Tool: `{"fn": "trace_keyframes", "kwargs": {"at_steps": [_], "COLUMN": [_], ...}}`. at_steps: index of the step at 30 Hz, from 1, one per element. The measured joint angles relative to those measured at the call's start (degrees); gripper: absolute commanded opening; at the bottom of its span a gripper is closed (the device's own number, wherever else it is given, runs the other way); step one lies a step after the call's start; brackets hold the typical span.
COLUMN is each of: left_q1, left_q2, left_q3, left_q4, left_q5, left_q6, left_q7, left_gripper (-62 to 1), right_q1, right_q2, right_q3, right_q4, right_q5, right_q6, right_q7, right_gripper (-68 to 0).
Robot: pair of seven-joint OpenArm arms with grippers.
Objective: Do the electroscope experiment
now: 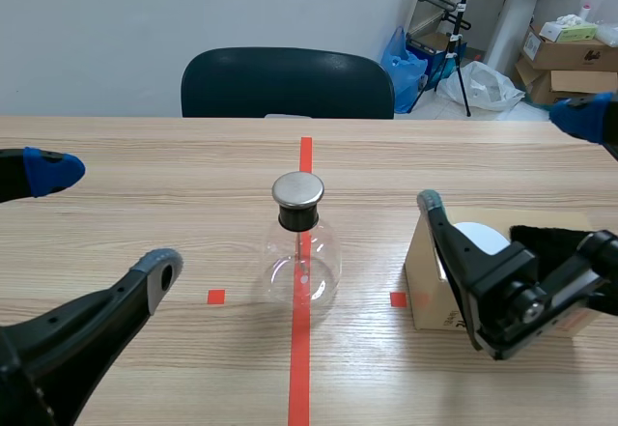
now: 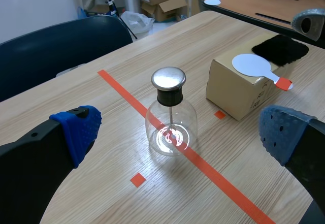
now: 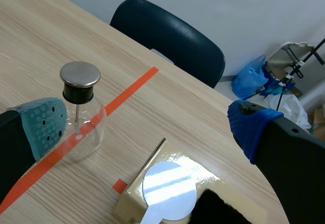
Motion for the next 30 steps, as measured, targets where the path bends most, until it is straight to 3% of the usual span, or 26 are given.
{"fn": "trace_keyframes", "kwargs": {"at_steps": [30], "left_q1": [0.0], "left_q2": [0.0], "left_q3": [0.0], "left_q4": [-0.1], "left_q5": [0.2], "left_q6": [0.0], "left_q7": [-1.7], "left_gripper": [1.4], "right_q1": [-0.1], "right_q2": [0.0], "right_q3": [0.0], "right_q4": [0.0], "right_q5": [0.0], "right_q6": [0.0], "right_q7": [-0.7], "right_gripper": [0.4]}}
